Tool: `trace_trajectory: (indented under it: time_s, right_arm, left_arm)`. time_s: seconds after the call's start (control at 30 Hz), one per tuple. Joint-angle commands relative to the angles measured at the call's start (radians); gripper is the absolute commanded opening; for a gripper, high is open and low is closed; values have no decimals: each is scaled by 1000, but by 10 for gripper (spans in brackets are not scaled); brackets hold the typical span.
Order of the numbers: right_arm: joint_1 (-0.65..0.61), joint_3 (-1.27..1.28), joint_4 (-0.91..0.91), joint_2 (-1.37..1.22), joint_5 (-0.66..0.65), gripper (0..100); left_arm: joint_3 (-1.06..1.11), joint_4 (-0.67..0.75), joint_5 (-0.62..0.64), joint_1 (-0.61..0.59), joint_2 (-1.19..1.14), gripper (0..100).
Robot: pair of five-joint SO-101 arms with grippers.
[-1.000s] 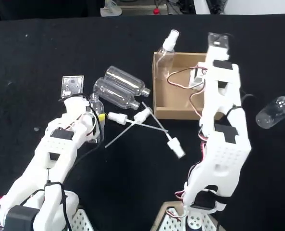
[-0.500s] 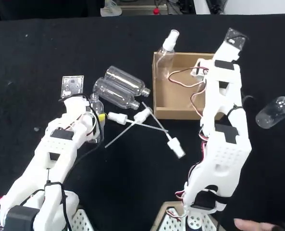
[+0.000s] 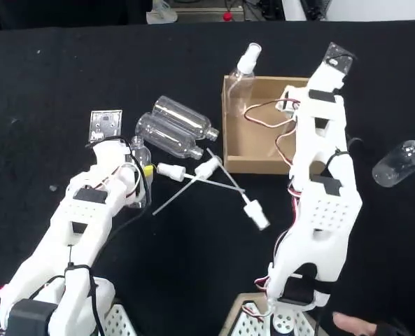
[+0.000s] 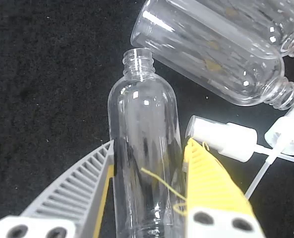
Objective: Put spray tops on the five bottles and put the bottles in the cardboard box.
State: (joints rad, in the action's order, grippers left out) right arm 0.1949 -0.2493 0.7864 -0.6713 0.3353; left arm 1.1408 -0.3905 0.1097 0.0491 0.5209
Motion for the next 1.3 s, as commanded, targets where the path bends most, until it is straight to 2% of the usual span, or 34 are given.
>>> trace_trajectory:
  time_s: [0.0, 0.13, 0.23, 0.33, 0.6, 1.07, 1.27]
  right_arm:
    - [8, -54, -25, 21, 8, 162]
    - [8, -81, 21, 33, 12, 9]
    - [9, -102, 52, 41, 8, 35]
    - [15, -133, 103, 54, 8, 11]
    - [18, -200, 339, 159, 6, 11]
    - [115, -203, 563, 420, 0, 11]
    - [161, -196, 720, 559, -190, 11]
  left_arm:
    - [-2, 11, -6, -16, 20, 216]
    - [-2, 11, -6, -16, 20, 216]
    - [-2, 11, -6, -16, 20, 216]
    - [-2, 11, -6, -16, 20, 216]
    - [-2, 11, -6, -16, 20, 216]
    - [1, 11, -6, -16, 20, 216]
    - [1, 11, -6, -16, 18, 216]
